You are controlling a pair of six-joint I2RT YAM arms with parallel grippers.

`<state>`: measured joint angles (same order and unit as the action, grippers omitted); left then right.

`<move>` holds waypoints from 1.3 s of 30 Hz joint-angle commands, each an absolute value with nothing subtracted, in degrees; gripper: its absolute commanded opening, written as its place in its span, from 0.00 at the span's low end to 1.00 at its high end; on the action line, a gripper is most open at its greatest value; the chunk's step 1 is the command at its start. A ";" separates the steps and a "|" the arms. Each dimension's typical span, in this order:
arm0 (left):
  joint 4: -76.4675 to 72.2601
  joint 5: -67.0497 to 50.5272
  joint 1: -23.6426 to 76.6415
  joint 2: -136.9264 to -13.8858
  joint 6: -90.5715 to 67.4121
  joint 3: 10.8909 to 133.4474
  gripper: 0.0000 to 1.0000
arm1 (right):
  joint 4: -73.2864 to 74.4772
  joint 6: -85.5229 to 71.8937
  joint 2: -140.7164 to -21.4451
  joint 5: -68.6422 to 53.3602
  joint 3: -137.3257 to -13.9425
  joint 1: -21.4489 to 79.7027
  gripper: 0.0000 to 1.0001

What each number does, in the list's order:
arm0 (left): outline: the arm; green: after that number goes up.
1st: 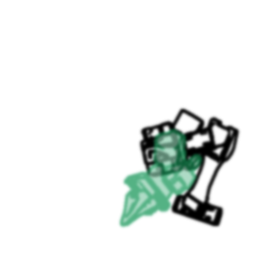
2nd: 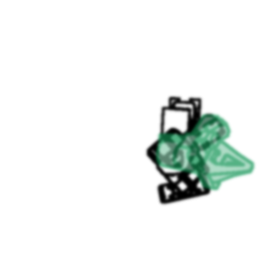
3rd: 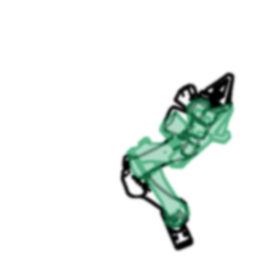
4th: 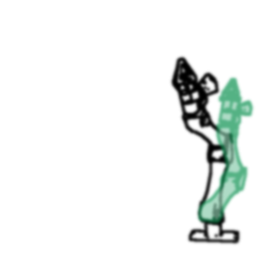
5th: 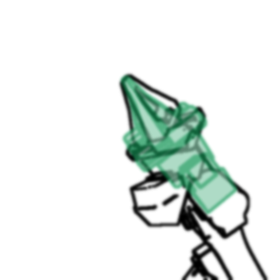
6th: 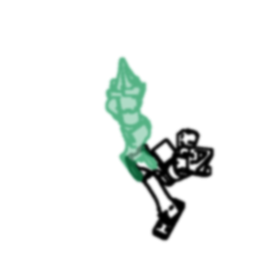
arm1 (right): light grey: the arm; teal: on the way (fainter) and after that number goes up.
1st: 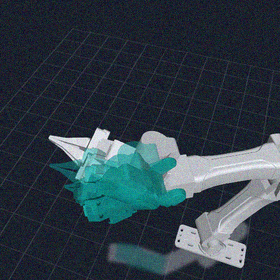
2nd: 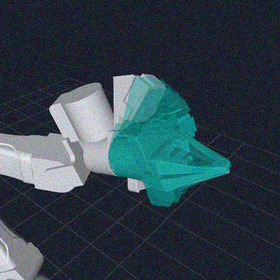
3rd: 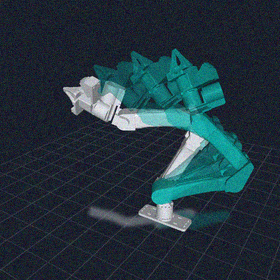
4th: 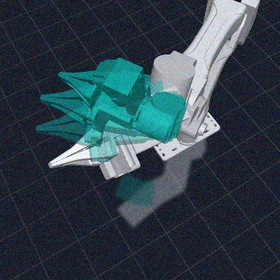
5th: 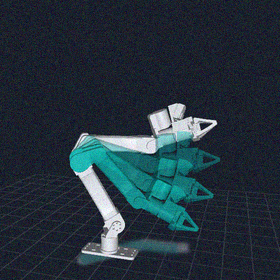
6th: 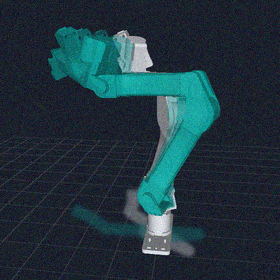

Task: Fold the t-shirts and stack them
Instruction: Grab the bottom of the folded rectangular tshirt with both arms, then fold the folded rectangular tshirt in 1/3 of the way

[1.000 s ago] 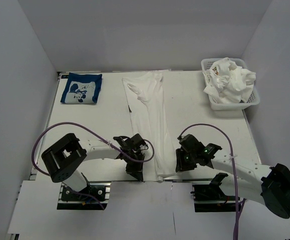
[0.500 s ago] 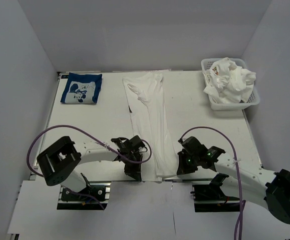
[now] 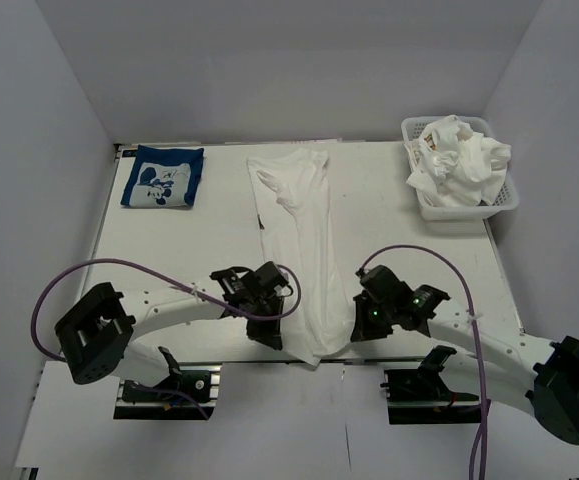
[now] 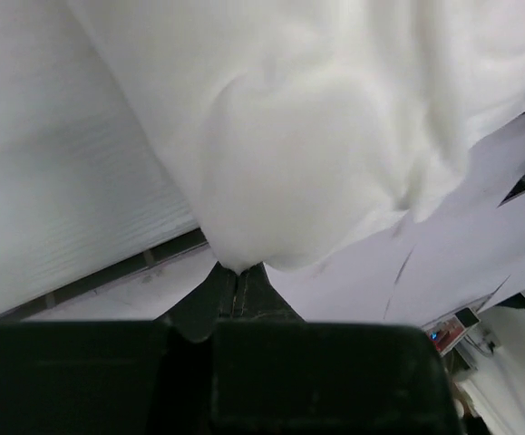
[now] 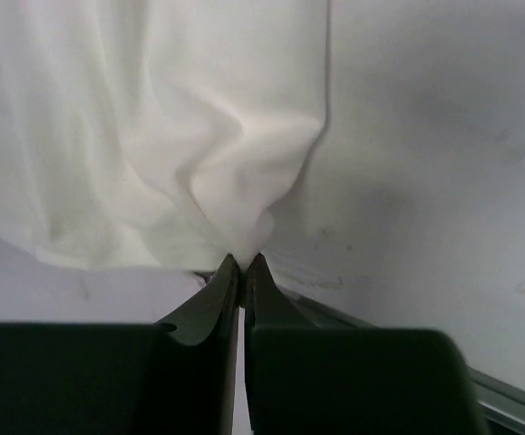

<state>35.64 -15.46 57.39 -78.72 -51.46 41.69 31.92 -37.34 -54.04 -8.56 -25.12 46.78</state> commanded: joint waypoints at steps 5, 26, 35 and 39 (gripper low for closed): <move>43.94 3.82 55.99 -81.21 -47.54 55.89 0.00 | 28.57 -35.51 -58.80 10.80 -39.01 46.15 0.00; 35.86 26.11 40.27 -100.10 -38.33 82.86 0.00 | 16.00 -27.08 -91.47 20.13 -70.20 37.54 0.00; 33.22 23.21 34.73 -108.09 -36.39 88.14 0.00 | 15.82 -23.82 -100.19 17.50 -79.27 33.66 0.00; 33.75 21.09 33.05 -111.43 -36.39 89.47 0.00 | 15.38 -22.77 -104.40 16.61 -81.38 31.56 0.00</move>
<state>34.41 22.61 33.98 -110.61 -37.26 87.11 17.43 -24.80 -102.41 17.23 -78.35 32.97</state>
